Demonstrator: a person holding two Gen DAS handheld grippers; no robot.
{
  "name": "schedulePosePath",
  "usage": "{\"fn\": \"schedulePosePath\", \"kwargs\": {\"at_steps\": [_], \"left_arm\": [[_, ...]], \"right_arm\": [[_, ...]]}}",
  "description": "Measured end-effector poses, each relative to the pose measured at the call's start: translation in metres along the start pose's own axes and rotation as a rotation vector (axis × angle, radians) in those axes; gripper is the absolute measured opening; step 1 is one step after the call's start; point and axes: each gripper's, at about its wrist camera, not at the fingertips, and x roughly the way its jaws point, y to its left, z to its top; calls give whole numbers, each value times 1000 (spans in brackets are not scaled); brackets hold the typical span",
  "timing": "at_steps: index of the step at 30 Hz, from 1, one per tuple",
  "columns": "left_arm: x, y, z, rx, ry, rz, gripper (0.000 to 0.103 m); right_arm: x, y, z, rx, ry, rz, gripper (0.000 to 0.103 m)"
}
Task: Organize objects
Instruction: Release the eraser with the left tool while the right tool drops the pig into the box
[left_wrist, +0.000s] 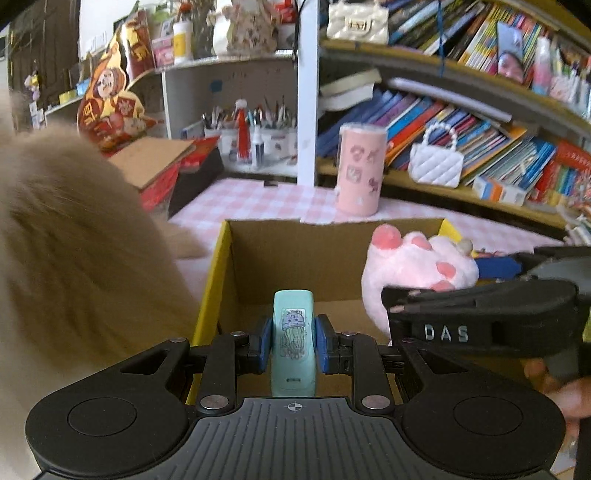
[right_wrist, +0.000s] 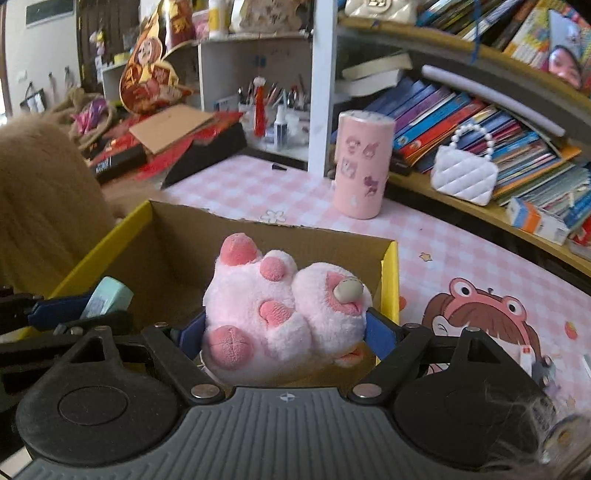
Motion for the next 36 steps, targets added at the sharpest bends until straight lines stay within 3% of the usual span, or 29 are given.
{"fn": "schedulePosePath", "kwargs": {"at_steps": [8, 9, 11, 13, 23, 29, 36], "left_arm": [[20, -3, 1, -21, 52, 34, 27], [21, -4, 1, -25, 54, 35, 29], [19, -5, 1, -28, 44, 32, 48], [13, -6, 2, -29, 21, 31, 58], [-50, -2, 11, -59, -113, 15, 82], [-86, 3, -2, -73, -151, 5, 90], [-117, 8, -41, -77, -124, -1, 91]], "right_arm": [[22, -7, 10, -14, 48, 50, 91], [23, -7, 11, -17, 47, 55, 91], [21, -8, 13, -11, 29, 53, 91], [16, -12, 16, 16, 3, 56, 92], [-56, -16, 17, 122, -163, 13, 91], [-110, -10, -11, 151, -250, -62, 91], [-151, 10, -70, 163, -261, -176, 89]]}}
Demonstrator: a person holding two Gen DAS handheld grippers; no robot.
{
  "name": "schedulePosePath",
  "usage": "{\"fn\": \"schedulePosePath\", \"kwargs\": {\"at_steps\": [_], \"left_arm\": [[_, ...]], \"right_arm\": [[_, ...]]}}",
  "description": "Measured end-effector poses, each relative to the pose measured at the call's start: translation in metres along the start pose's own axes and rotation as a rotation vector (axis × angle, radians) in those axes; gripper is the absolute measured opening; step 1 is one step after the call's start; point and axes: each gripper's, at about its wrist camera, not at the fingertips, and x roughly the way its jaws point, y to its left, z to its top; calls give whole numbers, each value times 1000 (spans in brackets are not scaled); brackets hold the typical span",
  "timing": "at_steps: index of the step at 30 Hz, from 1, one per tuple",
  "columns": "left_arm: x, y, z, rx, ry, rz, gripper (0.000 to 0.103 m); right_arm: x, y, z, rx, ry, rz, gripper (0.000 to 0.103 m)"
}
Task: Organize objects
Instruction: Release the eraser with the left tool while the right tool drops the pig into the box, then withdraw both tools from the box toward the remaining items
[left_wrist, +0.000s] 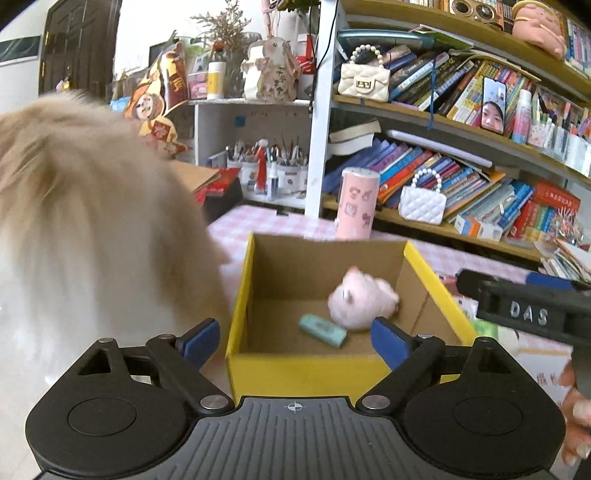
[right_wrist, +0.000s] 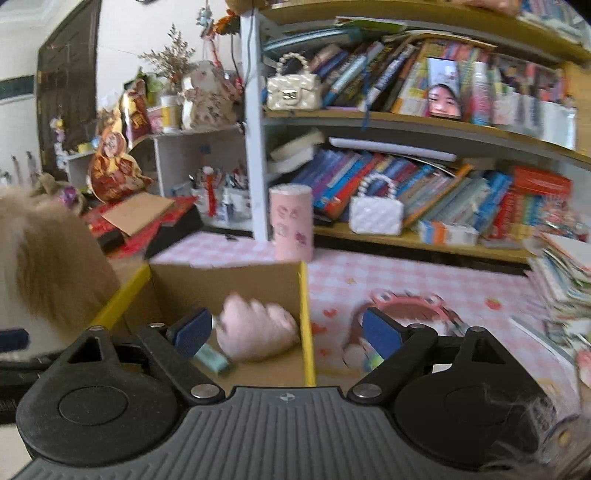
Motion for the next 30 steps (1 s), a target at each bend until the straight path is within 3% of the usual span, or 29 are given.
{"fn": "schedulePosePath", "kwargs": {"at_steps": [10, 17, 20, 30], "left_arm": [[-42, 1, -49, 17, 58, -3, 95], [-61, -6, -76, 55, 66, 12, 95], [-64, -12, -83, 69, 79, -9, 95], [-64, -48, -89, 141, 96, -135, 95]], "right_arm": [[-56, 8, -81, 15, 113, -129, 86], [-87, 8, -109, 45, 165, -156, 87], [-97, 4, -115, 65, 177, -163, 90], [-123, -30, -132, 150, 213, -275, 88]]}}
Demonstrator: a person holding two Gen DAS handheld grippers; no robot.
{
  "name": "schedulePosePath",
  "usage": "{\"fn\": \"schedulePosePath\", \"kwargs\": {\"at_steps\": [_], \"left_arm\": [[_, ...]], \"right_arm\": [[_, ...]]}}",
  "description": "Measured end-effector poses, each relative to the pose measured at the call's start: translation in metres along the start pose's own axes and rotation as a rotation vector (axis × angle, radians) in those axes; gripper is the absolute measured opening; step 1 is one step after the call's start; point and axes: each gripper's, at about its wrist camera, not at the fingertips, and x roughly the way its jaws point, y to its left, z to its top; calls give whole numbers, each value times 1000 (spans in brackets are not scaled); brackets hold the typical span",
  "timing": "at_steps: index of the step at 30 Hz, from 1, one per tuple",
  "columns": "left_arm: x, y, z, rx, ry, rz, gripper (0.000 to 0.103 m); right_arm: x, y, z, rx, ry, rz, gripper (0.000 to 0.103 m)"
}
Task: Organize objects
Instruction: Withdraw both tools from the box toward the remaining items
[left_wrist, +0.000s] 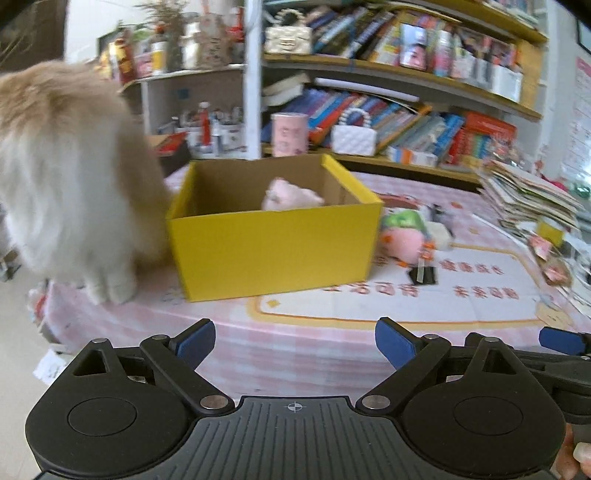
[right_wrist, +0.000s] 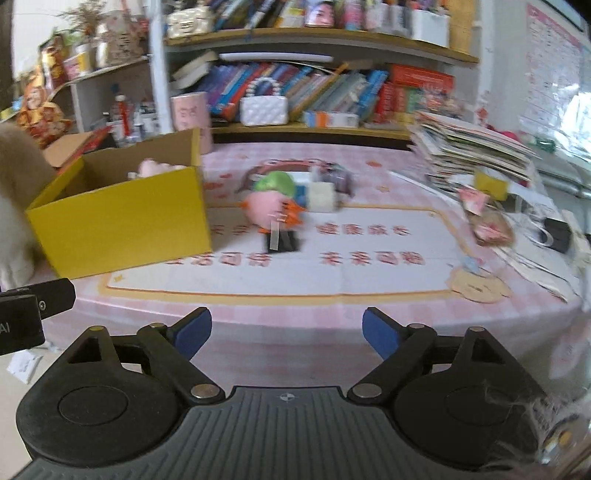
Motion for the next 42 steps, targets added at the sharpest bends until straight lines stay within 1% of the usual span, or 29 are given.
{"fn": "schedulePosePath", "kwargs": {"at_steps": [4, 7, 13, 16, 20, 22, 27, 33, 38, 42], "left_arm": [[5, -22, 2, 43, 10, -61, 95], [8, -36, 3, 69, 6, -92, 95], [16, -57, 5, 88, 22, -133, 95], [23, -66, 6, 96, 37, -149, 95], [32, -74, 11, 94, 45, -144, 95], [38, -77, 12, 90, 52, -136, 95], [57, -84, 18, 80, 88, -132, 93], [81, -94, 25, 58, 120, -128, 93], [102, -105, 30, 41, 149, -124, 89], [118, -115, 36, 27, 164, -119, 84]], "right_arm": [[-5, -22, -3, 47, -3, -55, 88], [-6, -36, -4, 74, -2, -81, 88], [-2, -57, -3, 95, 11, -105, 88], [6, -64, 0, 101, 31, -110, 88], [17, -70, 6, 90, 42, -102, 81], [24, -73, 9, 84, 49, -96, 76], [44, -82, 18, 77, 83, -92, 67], [67, -92, 32, 58, 102, -81, 61], [88, -104, 47, 57, 105, -80, 58], [103, -114, 59, 56, 111, -64, 54]]}}
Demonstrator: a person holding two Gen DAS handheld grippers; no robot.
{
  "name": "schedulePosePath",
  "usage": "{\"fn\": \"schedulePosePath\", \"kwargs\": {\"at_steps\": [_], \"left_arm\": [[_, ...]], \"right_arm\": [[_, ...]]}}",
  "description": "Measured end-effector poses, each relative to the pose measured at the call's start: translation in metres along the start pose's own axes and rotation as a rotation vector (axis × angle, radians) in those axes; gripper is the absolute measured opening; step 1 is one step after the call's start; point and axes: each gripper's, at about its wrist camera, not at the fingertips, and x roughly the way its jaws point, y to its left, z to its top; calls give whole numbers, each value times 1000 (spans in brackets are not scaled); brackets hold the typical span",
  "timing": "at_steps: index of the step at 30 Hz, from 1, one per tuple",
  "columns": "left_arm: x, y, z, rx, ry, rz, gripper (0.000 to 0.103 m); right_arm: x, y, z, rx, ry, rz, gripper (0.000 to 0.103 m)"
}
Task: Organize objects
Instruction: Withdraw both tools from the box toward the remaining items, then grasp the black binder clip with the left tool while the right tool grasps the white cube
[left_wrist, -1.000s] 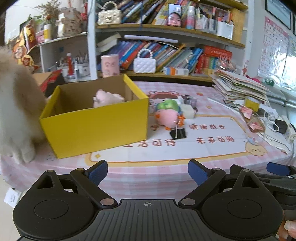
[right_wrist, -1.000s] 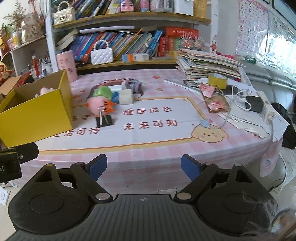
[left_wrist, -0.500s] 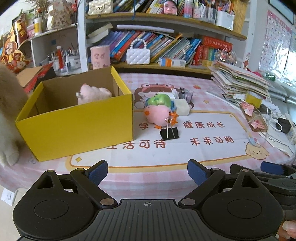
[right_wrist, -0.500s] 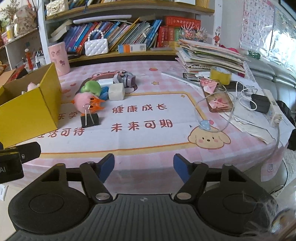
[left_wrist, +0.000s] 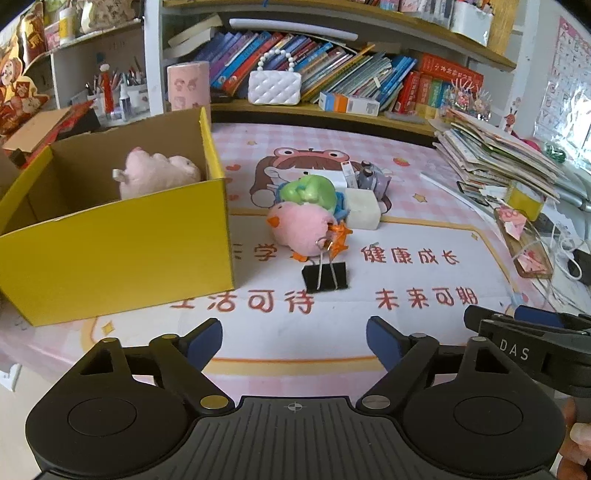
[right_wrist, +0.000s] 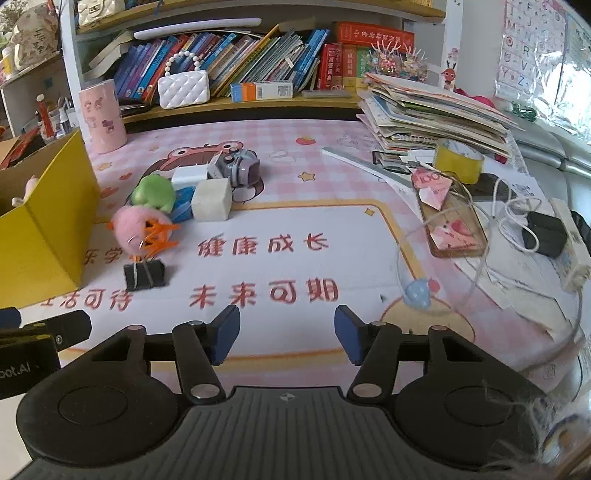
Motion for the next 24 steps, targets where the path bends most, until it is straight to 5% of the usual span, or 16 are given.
{"fn": "schedulePosePath", "kwargs": {"at_steps": [17, 24], "left_arm": [[58, -24, 24, -73, 75, 50, 64], [87, -35, 36, -73, 73, 90, 63]], "right_arm": [[54, -15, 51, -41, -1, 95, 53], [70, -19, 67, -58, -8, 119, 53]]}}
